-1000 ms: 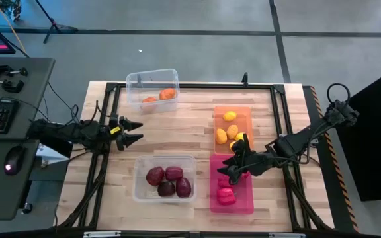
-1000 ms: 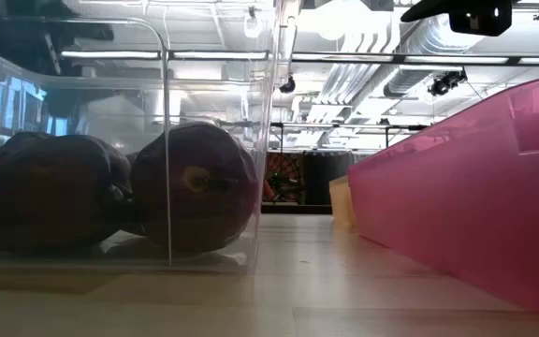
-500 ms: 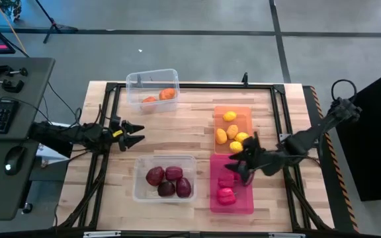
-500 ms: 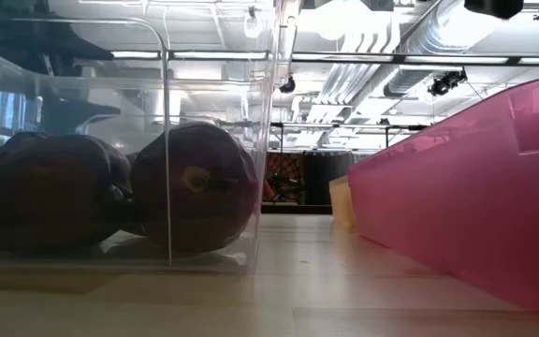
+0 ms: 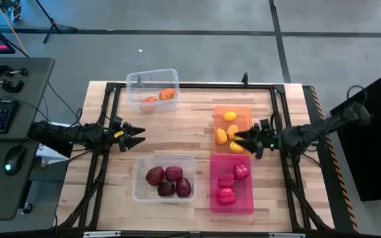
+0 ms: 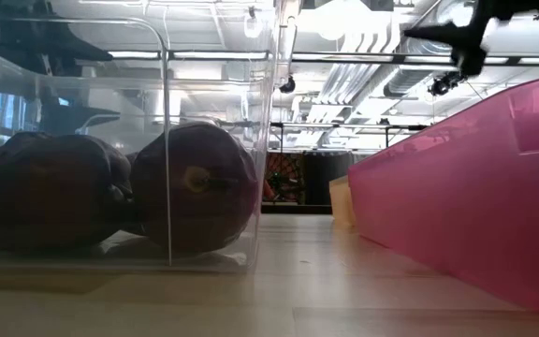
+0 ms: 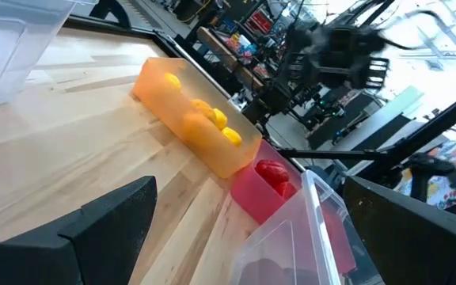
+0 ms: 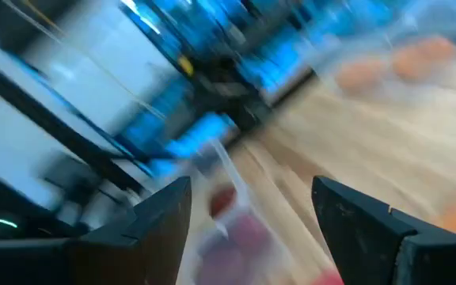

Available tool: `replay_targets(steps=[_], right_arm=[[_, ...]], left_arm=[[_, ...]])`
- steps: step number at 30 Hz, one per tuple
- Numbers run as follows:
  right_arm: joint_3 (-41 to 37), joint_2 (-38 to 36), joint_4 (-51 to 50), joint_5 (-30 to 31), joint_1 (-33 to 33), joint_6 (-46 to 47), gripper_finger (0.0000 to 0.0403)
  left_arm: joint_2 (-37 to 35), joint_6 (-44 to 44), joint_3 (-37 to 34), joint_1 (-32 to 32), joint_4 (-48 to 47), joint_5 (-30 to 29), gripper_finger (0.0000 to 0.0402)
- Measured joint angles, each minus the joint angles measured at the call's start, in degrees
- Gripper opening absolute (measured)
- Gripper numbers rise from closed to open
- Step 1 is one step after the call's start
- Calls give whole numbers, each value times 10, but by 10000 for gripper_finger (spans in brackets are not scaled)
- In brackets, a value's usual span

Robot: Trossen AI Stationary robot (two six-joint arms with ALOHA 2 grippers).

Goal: Sort produce into baskets
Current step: Return to Home Position

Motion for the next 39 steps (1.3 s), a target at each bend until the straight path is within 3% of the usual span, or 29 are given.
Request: replay_targets(steps=[3,6,11,18,24,35,39], right_arm=[[-121,-70,181,-90,-77,-66,252],[-201,-135,268,-174,-145,-85,252],[-272,-220,279,-277,-208,-86,252],[-269,-272,187,-363,-233,-167,252],[-269,-288,63,-372,-242,-206,252],[-268,-301,-62,-348,-242,-345,252],[-268,-297,-62,-347,-240,-284,252]], left_arm=[[0,0,0,0,0,0,390],[0,0,0,0,0,0,390],[0,0,0,0,0,0,390],[0,-1,0,0,0,0,390],[0,-1,0,0,0,0,390],[0,-1,0,0,0,-1,390],[0,-1,0,0,0,-2,390]])
